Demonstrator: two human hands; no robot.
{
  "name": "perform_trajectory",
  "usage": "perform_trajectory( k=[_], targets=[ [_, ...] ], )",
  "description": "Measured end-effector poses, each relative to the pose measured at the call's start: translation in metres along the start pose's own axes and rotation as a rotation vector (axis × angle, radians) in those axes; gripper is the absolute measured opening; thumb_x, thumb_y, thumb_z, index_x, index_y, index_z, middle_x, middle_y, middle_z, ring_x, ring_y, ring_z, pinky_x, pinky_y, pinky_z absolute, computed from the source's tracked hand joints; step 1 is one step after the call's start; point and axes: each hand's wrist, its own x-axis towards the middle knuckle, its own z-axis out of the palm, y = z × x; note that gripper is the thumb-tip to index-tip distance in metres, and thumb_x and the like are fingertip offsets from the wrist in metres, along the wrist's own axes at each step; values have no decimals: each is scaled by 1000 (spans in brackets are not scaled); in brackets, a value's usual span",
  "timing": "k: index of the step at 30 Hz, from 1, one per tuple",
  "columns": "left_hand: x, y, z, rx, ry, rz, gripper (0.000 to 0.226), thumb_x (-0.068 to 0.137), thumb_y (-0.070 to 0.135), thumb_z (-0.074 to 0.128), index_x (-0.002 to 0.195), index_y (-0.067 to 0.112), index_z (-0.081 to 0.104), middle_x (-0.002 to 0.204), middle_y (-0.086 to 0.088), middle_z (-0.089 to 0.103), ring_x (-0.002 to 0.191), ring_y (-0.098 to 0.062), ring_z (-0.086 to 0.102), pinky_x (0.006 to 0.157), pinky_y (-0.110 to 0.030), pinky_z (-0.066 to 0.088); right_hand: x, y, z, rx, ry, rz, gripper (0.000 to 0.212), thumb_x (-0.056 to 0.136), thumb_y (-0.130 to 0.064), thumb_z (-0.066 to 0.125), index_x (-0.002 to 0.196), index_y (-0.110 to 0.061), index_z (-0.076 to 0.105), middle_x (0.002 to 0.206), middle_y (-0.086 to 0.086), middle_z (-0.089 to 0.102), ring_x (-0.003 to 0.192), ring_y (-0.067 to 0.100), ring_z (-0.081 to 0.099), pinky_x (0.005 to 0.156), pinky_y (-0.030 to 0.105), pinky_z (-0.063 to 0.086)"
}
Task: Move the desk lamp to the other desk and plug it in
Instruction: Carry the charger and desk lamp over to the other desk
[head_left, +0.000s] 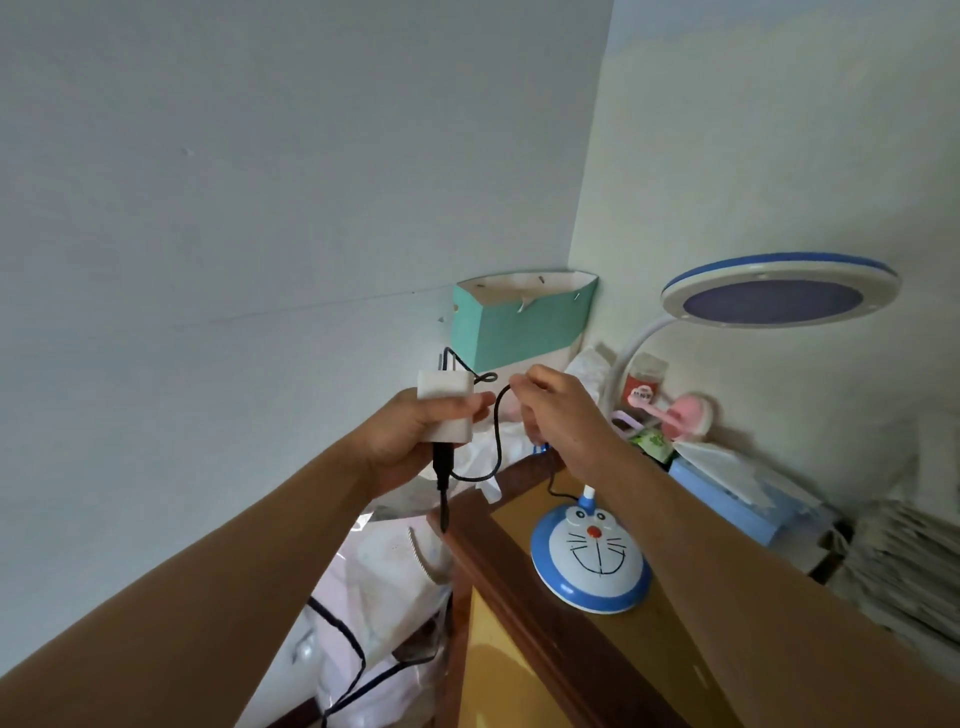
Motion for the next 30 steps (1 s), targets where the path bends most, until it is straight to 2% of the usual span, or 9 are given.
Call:
perform_trajectory(
  k=[2, 6, 10, 12, 16, 20, 25, 28, 30],
  targets=[
    [6, 0, 5, -14, -51, 33, 26, 85, 4, 52, 110, 2, 61, 126, -21, 60, 111, -24, 57, 83, -22, 46, 1, -2, 0, 35, -22, 13, 42, 91, -19, 49, 50, -23, 45, 37, -13, 33, 40, 9, 26, 44, 26, 21],
    [11, 0, 9, 13, -122, 15, 13, 80, 6, 59, 90, 12, 64, 87, -7, 71, 89, -20, 68, 71, -18, 53, 4, -6, -2, -64, 12, -9, 31, 90, -22, 51, 60, -15, 50, 44, -5, 37, 41, 11, 30, 46, 27, 26],
    [14, 0, 8, 79, -96, -1, 13, 73, 8, 66, 83, 14, 61, 62, 3, 68, 58, -13, 64, 68, -27, 49, 5, -2, -7, -153, 25, -2, 30, 89, -26, 54, 60, -17, 55, 48, -5, 42, 47, 13, 36, 52, 26, 32],
    [16, 3, 3, 110, -59, 10, 10, 79, 4, 63, 83, 12, 59, 63, 0, 63, 53, -13, 61, 59, -25, 52, 5, 2, -13, -140, 7, 7, 24, 89, -23, 54, 68, -12, 60, 55, 1, 46, 53, 14, 40, 58, 29, 37],
    [23, 3, -12, 205, 4, 72, 17, 79, -1, 63, 90, 12, 60, 73, -2, 60, 66, -15, 58, 64, -26, 53, 3, 10, -30, -312, -2, -80, 15, 88, -16, 56, 90, -8, 69, 65, -8, 56, 61, 3, 48, 55, 4, 38],
    [32, -15, -19, 444, 26, 26, 23, 68, 9, 74, 90, 8, 69, 72, -4, 63, 69, -19, 57, 66, -30, 48, 14, 16, -34, -670, 107, -228, 15, 88, -13, 57, 94, -6, 68, 84, -1, 56, 77, 13, 52, 70, 22, 37],
    [56, -36, -11, 408, 27, -57, 30, 53, 20, 73, 81, 12, 69, 76, -7, 64, 71, -21, 58, 68, -31, 47, 30, 31, -38, -1238, 134, -323, 15, 87, 1, 51, 99, -8, 52, 97, 9, 57, 89, 22, 55, 65, 28, 38],
    [69, -46, -12, 382, -22, -72, 25, 60, 13, 75, 85, 13, 73, 86, -8, 70, 77, -18, 62, 63, -22, 49, 35, 37, -46, -1262, 186, -242, 12, 89, 1, 49, 98, -7, 47, 90, 12, 64, 82, 27, 65, 64, 32, 47],
    [78, -53, -11, 358, -28, -86, 25, 70, 6, 71, 95, 11, 73, 97, -9, 72, 84, -19, 64, 60, -18, 50, 37, 37, -50, -1043, 194, -156, 3, 93, -7, 46, 95, -6, 49, 85, 15, 65, 78, 30, 64, 64, 38, 50]
  ],
)
